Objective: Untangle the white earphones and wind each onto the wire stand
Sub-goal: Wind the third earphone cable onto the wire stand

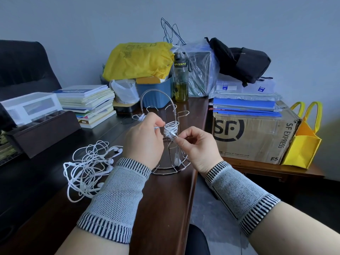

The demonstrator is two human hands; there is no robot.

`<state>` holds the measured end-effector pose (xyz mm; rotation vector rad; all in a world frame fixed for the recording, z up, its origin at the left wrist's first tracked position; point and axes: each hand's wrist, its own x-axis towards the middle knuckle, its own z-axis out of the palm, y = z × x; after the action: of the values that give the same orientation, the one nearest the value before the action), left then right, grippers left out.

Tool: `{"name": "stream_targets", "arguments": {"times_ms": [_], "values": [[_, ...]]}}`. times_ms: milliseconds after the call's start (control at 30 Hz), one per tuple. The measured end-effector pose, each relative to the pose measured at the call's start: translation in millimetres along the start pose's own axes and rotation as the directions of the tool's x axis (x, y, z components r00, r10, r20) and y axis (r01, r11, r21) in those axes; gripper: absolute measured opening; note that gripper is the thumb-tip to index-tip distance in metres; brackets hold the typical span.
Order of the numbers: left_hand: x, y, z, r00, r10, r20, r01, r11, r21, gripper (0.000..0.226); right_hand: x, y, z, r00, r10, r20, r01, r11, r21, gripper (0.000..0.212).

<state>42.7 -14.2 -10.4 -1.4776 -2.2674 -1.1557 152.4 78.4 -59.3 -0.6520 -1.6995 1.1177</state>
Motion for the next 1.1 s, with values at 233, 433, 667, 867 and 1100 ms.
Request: {"name": "stream_targets", "arguments": {"times_ms": [233, 433, 667, 867, 1100], "values": [[-1, 0, -2, 1.0, 0.002, -0.004, -0.002, 1.0, 0.003, 0.02, 0, 2, 0, 0.999, 0.043, 0.01, -0.044, 0.998, 0.034, 0.019], [-1, 4, -6, 0.985, -0.096, -0.144, 0.054, 0.962, -0.268, 0.024, 6, -4, -4, 0.987, 0.162, 0.004, -0.161, 0.978, 0.13, 0.021], [-3, 5, -4, 0.876, -0.441, 0.198, 0.482, 0.774, -0.41, 0.034, 24, -23, -14, 0.92, 0.391, -0.017, -0.382, 0.907, 0.177, 0.024], [-1, 10, -2, 0.697, -0.563, 0.444, 0.707, 0.437, -0.556, 0.046, 32, -35, -7, 0.843, 0.534, 0.061, -0.538, 0.837, 0.099, 0.041], [4, 19, 0, 0.71, -0.545, 0.445, 0.698, 0.466, -0.544, 0.048, 41, -43, -4, 0.807, 0.577, 0.125, -0.588, 0.806, 0.073, 0.037]]}}
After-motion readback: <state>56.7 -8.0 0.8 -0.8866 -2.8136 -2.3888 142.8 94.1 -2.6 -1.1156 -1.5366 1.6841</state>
